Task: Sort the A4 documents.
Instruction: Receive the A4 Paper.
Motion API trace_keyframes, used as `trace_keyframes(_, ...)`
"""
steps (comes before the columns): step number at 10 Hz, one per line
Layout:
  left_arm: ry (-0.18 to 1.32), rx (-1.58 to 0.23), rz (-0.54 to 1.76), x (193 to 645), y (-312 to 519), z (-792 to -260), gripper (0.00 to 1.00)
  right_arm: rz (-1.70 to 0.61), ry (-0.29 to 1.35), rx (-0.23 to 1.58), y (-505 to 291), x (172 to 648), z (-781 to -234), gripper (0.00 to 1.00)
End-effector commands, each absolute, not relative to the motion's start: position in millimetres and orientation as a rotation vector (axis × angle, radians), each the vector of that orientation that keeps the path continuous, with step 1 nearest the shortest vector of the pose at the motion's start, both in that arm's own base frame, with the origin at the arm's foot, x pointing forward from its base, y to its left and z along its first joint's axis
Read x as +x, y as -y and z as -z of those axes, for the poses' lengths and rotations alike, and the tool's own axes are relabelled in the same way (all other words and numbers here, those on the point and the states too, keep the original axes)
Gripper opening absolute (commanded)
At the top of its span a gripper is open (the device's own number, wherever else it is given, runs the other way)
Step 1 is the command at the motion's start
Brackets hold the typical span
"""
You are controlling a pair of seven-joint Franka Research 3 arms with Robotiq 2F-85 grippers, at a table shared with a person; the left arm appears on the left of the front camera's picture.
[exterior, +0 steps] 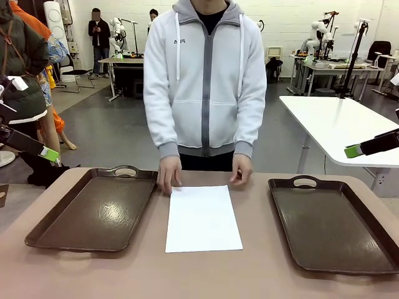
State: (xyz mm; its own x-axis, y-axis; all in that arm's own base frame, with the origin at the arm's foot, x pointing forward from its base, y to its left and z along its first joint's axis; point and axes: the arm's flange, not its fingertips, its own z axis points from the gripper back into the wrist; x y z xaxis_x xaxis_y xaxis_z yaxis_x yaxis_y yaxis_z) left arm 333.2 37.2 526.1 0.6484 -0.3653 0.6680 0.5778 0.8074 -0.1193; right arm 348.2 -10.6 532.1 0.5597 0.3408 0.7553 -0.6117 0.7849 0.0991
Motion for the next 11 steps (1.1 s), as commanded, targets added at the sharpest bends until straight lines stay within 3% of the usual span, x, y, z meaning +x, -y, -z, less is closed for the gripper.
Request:
trace_keyframes(1,0.691,-0.341,0.547,333.4,-37.6,-526.7,1.00,-0.576,0.798,0.374,10.5,348.7,-531.9,1.00)
trace_keyframes(11,0.691,-0.341,0.547,333.4,-37.6,-526.7,1.00,-0.576,0.798,0.374,10.5,348.7,-531.9,1.00)
